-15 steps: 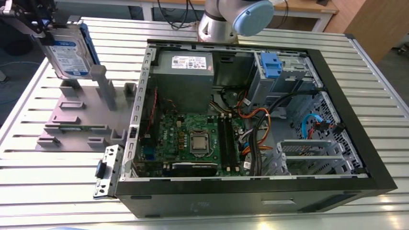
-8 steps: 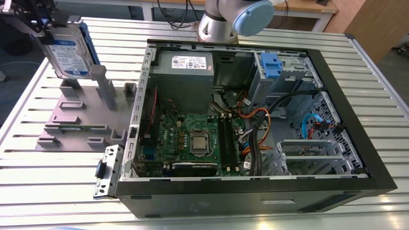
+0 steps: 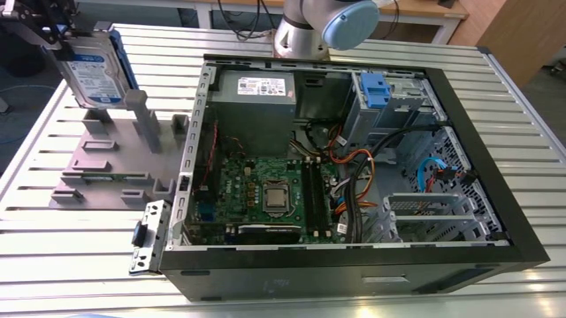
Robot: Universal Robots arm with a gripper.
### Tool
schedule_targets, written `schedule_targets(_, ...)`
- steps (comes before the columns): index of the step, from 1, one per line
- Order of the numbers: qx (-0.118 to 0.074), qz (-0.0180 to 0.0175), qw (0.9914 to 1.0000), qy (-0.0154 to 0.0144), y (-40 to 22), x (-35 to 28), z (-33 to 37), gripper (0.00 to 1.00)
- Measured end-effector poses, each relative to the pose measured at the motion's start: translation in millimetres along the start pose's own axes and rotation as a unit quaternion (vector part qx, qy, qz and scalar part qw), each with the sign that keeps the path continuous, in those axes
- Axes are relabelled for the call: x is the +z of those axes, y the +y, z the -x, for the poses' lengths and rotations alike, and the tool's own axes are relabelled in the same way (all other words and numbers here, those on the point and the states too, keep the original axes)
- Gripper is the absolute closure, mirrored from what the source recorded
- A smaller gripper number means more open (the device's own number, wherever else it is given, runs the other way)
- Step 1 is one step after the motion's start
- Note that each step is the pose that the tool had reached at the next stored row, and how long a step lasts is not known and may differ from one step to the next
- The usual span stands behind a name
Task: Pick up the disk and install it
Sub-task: 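Pick up the disk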
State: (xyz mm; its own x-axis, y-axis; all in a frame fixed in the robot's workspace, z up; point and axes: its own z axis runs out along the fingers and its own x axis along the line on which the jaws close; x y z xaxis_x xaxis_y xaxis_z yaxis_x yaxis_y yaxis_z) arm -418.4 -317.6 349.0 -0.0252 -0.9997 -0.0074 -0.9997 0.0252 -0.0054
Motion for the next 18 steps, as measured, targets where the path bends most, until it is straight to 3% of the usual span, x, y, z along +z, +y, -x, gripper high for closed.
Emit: schedule_targets(18, 0.0, 0.0, 1.0, 0.0, 0.0, -4.7, 0.0, 0.63)
